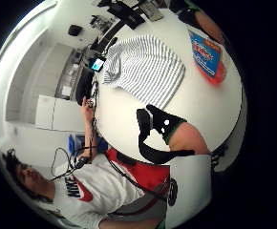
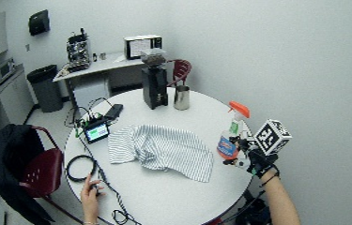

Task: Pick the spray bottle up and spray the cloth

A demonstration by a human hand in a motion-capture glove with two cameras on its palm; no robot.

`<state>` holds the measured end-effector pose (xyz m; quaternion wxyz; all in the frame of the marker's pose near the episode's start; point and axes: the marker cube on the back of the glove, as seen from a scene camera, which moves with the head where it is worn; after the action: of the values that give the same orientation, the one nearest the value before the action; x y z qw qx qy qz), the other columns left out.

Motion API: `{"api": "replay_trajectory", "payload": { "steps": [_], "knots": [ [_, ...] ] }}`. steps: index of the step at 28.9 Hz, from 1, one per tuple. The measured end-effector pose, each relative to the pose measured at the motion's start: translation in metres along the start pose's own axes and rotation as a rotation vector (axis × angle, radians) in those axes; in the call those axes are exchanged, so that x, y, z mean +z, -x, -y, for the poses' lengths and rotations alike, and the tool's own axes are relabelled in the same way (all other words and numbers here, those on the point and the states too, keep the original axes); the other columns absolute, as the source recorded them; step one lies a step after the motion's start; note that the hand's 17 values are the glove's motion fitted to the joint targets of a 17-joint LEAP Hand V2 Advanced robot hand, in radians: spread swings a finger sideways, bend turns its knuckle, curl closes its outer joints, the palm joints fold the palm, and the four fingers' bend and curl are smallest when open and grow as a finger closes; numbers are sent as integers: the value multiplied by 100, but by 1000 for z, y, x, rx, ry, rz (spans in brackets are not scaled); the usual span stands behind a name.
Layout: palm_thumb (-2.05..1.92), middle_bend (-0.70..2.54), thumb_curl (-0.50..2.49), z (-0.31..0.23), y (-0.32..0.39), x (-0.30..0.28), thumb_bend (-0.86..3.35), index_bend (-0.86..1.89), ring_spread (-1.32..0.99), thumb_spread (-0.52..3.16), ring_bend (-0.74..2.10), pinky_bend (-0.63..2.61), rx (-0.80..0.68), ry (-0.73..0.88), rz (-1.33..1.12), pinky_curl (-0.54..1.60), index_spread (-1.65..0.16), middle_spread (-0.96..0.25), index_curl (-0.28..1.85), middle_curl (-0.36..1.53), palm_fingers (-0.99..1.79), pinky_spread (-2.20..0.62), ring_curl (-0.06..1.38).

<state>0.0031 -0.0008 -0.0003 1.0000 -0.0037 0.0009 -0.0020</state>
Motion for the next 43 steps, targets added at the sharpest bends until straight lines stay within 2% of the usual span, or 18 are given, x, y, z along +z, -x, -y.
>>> {"api": "replay_trajectory", "payload": {
  "steps": [9, 21, 34, 37, 43],
  "knots": [
    [54, 30, 14, 19, 16, -25, 25, 14, 4, 74, 39, 40, -51, -21, -36, 20, -33, -3, 15, 18, 61, 19, 21],
    [59, 28, 20, 58, 54, -46, 16, 14, 5, 93, 38, 38, -121, -72, -64, 26, -38, -4, 20, 26, 60, 23, 25],
    [59, 28, 23, 75, 27, -52, 4, 13, 5, 98, 35, 34, 141, -245, 42, 28, -36, -3, 24, 31, 65, 22, 28],
    [59, 29, 24, 92, 16, -46, 1, 0, 5, 98, 39, 41, 175, -220, 145, 31, -35, -2, 19, 32, 56, 22, 30],
    [65, 27, 26, 110, -11, -14, 0, -1, 6, 96, 45, 52, 121, -204, 667, 35, -35, -1, 13, 33, 46, 20, 33]
  ]
}}
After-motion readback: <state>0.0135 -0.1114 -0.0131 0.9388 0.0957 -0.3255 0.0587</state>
